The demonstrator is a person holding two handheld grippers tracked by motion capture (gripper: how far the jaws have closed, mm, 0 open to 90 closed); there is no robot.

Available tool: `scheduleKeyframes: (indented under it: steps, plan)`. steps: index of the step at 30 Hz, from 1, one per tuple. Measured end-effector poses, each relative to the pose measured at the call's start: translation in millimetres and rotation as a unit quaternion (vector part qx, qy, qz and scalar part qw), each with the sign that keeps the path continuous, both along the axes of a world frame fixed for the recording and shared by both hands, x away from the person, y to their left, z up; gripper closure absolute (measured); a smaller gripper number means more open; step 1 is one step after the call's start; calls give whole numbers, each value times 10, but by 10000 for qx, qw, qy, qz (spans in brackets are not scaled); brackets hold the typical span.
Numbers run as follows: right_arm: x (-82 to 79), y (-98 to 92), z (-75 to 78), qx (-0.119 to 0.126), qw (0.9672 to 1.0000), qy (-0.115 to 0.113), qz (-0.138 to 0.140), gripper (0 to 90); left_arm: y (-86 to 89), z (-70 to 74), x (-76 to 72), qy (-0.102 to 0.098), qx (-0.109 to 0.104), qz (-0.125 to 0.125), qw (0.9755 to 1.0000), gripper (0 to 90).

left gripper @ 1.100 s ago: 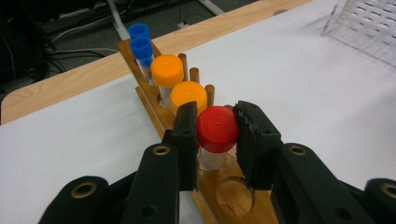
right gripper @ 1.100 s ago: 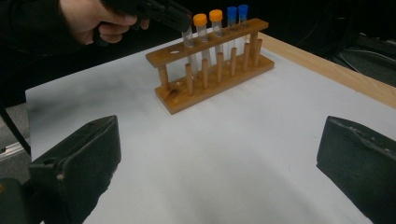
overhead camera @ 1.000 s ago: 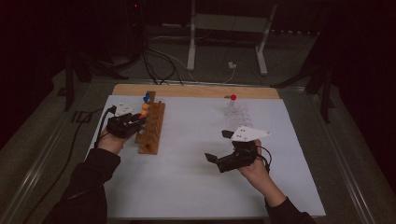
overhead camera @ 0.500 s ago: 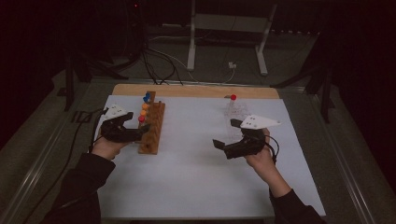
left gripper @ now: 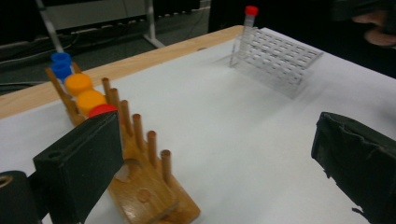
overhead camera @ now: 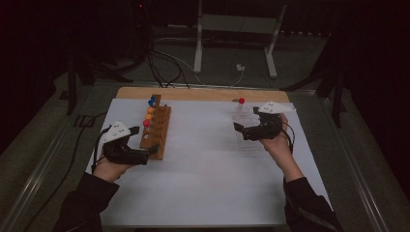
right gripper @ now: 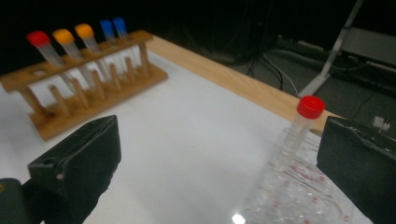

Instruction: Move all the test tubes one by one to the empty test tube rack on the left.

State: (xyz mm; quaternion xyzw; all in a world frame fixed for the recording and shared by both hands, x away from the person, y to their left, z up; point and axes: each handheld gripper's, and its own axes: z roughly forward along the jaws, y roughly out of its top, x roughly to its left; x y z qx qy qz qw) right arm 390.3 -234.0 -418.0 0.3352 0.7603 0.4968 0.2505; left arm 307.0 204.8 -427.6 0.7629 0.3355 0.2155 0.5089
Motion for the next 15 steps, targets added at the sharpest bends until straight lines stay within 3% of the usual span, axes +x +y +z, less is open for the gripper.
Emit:
scheduleKeyframes:
  steps: [3,4,15]
  plan:
    - [141,-15,-35,-216,9997,130,-5,1,-7,-19,-13,-6,-8,-30,10000,30]
    - [205,-27,-52,-252,9995,198,-19,40,-4,-21,-16,-9,-14,-38,10000,30]
    - [643,-124,-203,-210,9972,613,-369,188,27,-4,-37,-27,-75,-42,10000,30]
